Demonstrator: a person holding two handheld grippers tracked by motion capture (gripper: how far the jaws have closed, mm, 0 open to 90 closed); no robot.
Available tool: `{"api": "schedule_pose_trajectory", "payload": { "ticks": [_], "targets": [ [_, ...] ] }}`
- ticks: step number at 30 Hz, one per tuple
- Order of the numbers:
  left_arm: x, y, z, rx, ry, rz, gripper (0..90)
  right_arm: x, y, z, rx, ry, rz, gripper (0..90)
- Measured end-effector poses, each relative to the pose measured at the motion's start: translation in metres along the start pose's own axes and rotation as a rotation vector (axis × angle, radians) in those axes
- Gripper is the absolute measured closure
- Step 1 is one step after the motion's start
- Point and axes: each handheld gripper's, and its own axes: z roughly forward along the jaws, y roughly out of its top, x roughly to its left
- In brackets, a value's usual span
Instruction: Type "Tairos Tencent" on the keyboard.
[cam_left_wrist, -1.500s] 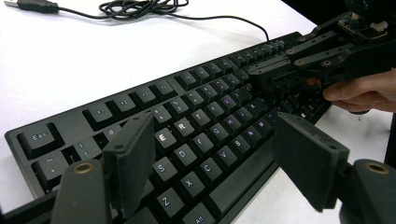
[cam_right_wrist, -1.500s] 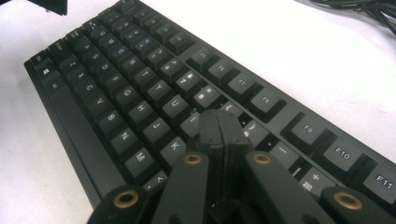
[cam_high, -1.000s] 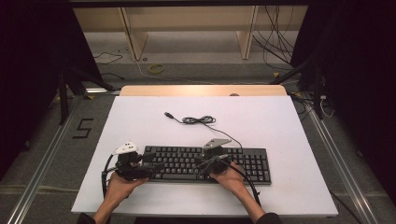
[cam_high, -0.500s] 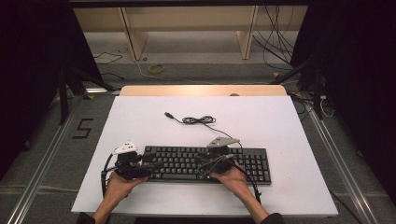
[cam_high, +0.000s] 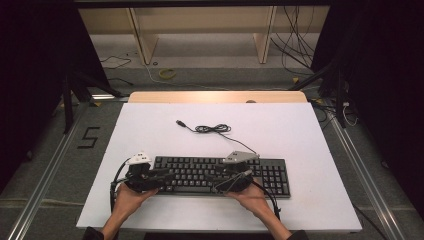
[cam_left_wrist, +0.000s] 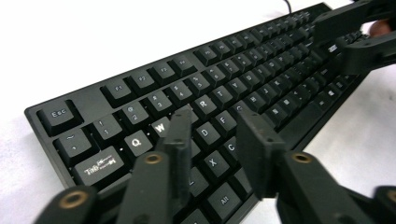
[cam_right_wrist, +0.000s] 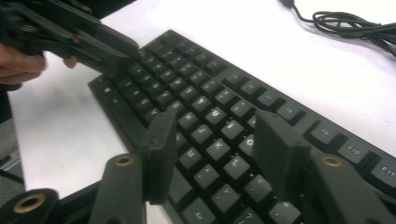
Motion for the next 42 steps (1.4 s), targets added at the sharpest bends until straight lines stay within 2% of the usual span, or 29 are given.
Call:
{"api": "schedule_pose_trajectory", "payload": {
  "ticks": [7,8,14,22,31,42],
  "targets": [
    [0.0,0.0,0.002,0.029,0.028,0.005,80.1,0.004,-0.002,-0.003,-0.002,0.021,-0.002,46.5],
    [-0.001,0.0,0.002,0.038,0.041,0.013,81.8,0.006,-0.002,-0.004,-0.004,0.024,-0.004,44.4],
    [-0.001,0.001,0.003,0.048,0.056,0.021,89.1,0.009,-0.005,-0.007,-0.003,0.026,-0.002,38.5],
    [0.0,0.001,0.003,0.055,0.064,0.026,89.3,0.011,-0.008,-0.01,-0.005,0.03,-0.004,37.5],
    [0.003,0.003,0.006,0.058,0.067,0.014,89.3,0.014,-0.011,-0.013,-0.011,0.036,-0.004,35.8],
    [0.003,0.004,0.015,0.089,0.06,0.022,89.3,0.014,-0.014,-0.015,-0.004,0.032,-0.006,35.3]
  ]
}}
